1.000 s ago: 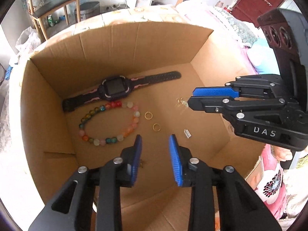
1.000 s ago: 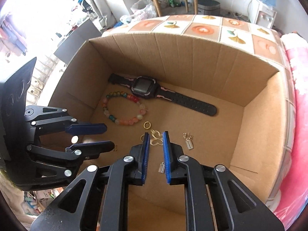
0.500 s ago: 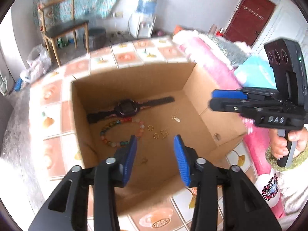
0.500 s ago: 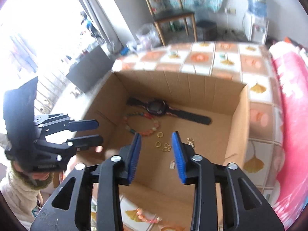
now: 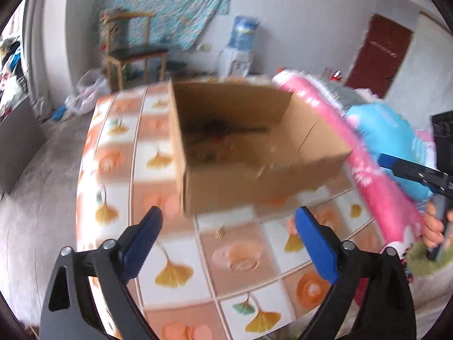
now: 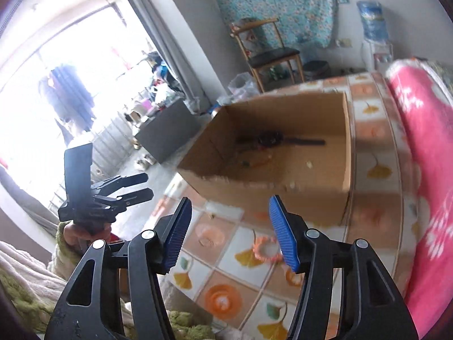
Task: Organize jewelry
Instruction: 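Withdraw both grippers and move the right gripper to the pink bead bracelet, then close the right gripper on the pink bead bracelet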
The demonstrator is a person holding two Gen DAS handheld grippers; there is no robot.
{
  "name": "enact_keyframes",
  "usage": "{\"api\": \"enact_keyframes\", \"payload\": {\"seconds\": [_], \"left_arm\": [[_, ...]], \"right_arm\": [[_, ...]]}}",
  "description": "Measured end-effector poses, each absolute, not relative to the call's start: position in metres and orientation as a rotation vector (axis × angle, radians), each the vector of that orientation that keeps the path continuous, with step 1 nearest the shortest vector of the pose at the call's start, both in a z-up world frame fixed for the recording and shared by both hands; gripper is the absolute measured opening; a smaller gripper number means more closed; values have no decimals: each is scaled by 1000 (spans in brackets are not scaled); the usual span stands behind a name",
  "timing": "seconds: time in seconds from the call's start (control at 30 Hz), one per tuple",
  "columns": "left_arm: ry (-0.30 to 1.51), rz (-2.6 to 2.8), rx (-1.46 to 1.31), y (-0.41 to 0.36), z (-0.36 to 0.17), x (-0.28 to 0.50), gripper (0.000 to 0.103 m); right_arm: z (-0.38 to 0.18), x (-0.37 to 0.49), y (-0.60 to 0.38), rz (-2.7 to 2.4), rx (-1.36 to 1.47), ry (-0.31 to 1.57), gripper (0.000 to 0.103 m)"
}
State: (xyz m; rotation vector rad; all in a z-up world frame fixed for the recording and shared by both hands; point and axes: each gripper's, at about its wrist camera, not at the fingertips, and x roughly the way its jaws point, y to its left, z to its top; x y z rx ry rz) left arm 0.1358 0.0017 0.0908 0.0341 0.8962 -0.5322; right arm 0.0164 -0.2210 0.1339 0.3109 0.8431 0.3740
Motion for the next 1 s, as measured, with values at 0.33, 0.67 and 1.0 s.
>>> {"api": "enact_keyframes", "payload": {"seconds": [0.33,0.67,1.0], "left_arm": [[1007,-390,76,-9,8,141,94],[954,-387,36,-1,6,137,92],[912,-467,54,-21,2,151,64]], "right_arm": [[59,32,-155,267,65,969,51],[15,58,-139,263,-13,1080,24],[10,57,-158,248,62,1092,8]]}}
